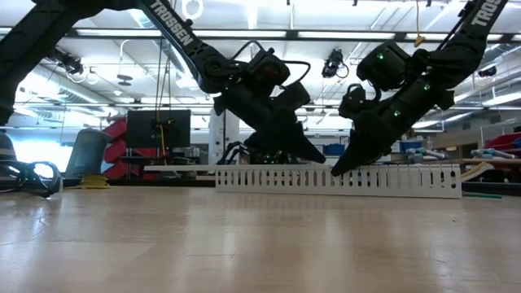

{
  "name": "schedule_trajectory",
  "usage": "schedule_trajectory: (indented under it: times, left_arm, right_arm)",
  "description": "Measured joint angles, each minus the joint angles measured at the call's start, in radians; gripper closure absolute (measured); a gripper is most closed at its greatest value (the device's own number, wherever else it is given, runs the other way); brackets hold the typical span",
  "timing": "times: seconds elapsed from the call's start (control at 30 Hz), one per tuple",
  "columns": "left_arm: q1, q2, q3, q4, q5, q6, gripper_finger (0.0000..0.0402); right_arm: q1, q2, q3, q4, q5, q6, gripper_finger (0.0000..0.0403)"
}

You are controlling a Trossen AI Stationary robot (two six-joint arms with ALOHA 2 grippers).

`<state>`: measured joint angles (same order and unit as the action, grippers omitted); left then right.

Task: Ziptie cables
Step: Close the white cable duct

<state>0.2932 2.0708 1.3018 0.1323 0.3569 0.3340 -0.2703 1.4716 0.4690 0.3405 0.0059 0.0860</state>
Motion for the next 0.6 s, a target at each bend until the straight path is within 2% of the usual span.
schedule_trajectory:
  times: [0.6]
  left_arm:
    - [-0.014, 0.054, 0.008, 0.133, 0.008, -0.050, 0.0402]
  right_arm:
    - [-0.001, -0.003, -0.001, 0.025, -0.006, -0.034, 0.0195]
